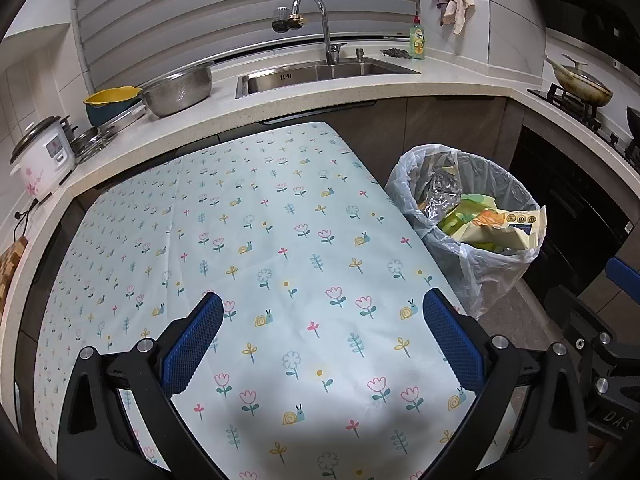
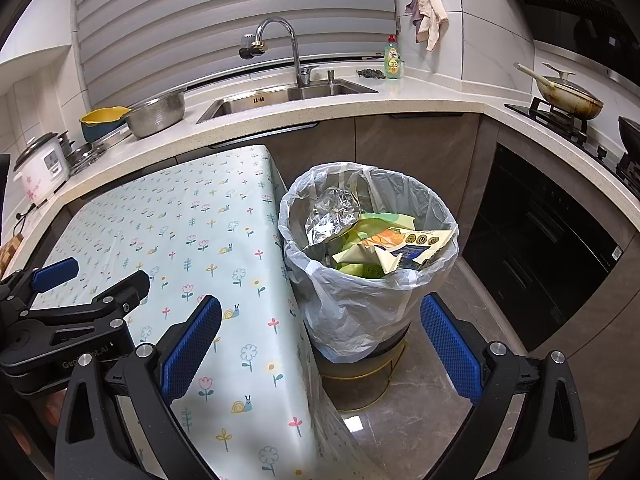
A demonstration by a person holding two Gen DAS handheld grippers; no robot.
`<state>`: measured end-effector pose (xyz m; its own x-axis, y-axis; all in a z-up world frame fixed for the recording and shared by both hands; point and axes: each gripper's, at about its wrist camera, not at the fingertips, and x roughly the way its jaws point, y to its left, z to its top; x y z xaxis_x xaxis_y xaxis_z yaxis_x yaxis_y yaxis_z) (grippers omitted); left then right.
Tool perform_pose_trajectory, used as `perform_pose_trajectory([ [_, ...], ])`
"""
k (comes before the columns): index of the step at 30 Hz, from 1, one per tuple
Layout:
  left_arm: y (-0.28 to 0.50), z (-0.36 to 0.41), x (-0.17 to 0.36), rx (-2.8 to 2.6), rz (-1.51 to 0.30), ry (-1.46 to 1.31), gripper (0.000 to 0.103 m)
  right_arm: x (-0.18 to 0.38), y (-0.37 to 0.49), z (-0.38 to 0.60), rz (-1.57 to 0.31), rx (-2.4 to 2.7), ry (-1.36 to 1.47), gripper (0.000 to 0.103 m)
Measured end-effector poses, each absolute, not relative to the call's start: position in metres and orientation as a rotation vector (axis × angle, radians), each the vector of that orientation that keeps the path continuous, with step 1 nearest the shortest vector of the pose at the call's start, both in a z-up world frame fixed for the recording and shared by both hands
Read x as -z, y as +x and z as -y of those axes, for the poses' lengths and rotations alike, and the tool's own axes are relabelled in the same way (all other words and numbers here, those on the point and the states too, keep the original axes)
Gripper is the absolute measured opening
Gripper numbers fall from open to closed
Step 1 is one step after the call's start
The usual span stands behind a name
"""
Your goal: Collect trash
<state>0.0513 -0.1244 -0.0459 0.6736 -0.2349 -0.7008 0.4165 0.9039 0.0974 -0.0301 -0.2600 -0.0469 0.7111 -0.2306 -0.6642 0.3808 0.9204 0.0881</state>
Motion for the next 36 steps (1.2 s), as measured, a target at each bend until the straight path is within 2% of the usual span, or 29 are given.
perform_pose_trajectory([
  [36,0.052,0.136,0.046,0.429,-0.748,0.27,0.096,0.046,-0.03,0.269,-0.701,0.364,0.23,0.096],
])
